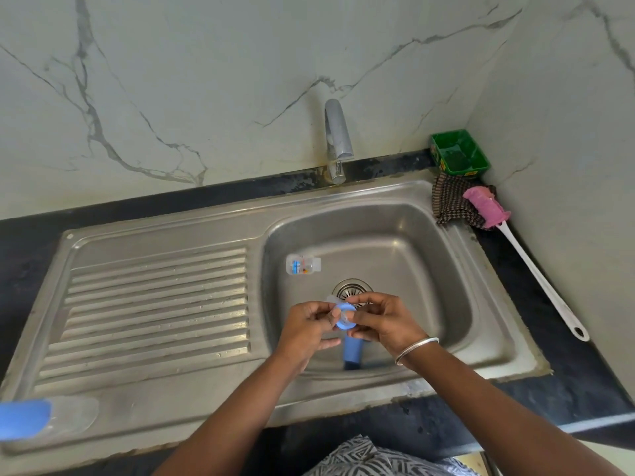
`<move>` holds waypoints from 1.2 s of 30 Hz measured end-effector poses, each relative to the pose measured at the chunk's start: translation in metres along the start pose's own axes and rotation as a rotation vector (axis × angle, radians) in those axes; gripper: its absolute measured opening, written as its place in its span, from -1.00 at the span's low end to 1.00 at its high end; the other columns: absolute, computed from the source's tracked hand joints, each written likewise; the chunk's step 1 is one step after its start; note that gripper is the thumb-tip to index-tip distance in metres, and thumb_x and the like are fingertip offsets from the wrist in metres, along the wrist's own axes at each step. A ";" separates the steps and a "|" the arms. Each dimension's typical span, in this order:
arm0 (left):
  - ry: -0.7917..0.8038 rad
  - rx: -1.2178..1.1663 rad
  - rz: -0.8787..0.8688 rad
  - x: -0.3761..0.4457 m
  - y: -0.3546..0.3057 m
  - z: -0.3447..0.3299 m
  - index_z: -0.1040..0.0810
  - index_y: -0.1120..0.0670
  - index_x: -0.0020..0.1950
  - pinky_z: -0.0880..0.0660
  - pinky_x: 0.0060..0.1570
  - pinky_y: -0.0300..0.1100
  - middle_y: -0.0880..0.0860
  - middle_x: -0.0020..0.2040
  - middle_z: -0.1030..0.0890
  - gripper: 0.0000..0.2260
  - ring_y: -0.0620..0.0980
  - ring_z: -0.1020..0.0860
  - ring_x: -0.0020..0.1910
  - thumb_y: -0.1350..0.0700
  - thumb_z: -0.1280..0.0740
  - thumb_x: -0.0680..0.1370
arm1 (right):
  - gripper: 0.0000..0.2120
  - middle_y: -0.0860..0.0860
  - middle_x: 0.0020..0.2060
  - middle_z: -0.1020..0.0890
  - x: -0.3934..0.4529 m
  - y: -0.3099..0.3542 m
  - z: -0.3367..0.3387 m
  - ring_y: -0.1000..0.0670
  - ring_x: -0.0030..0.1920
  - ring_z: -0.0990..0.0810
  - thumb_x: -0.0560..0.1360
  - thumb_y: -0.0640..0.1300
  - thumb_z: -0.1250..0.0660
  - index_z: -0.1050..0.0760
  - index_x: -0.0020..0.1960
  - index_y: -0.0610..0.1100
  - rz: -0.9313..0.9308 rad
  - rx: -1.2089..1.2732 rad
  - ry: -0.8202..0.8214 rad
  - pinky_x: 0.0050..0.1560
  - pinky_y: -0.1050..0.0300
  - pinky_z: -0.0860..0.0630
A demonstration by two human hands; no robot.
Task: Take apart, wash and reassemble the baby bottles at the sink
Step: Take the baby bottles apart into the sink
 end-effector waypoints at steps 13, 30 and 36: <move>-0.064 0.034 -0.111 0.006 0.002 0.010 -0.70 0.16 0.00 -0.62 -0.09 -0.17 0.19 -0.11 -0.71 -0.92 0.06 -0.70 -0.06 0.19 -0.45 0.54 | -0.79 -0.21 -0.24 -0.70 0.010 0.000 0.001 -0.13 -0.34 -0.68 0.34 -0.31 -0.56 -0.60 -0.08 -0.26 0.075 -0.190 -0.178 -0.28 0.08 -0.63; -0.196 0.223 -0.124 -0.001 0.002 0.008 -0.71 0.03 -0.05 -0.68 -0.10 -0.01 0.01 -0.15 -0.71 -0.92 -0.05 -0.71 -0.14 0.04 -0.48 0.52 | -0.95 0.01 -0.21 -0.66 -0.002 0.016 0.000 -0.03 -0.44 -0.67 0.44 -0.26 -0.46 -0.64 -0.12 -0.15 0.175 -0.568 -0.249 -0.38 0.15 -0.62; -0.266 0.299 -0.056 0.000 0.007 0.018 -0.64 -0.10 -0.18 -0.67 -0.17 0.12 -0.09 -0.23 -0.69 -0.88 0.03 -0.69 -0.13 0.01 -0.42 0.56 | -0.82 0.01 -0.23 -0.69 0.004 0.004 0.002 -0.06 -0.32 -0.71 0.37 -0.29 -0.49 -0.65 -0.07 -0.09 0.085 -0.532 -0.181 -0.17 0.01 -0.67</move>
Point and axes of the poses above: each hand's wrist, its own x-axis towards the middle knuckle, its own z-axis out of the back of the hand, y = z × x, the point moved 9 cm from there along x, towards the middle knuckle
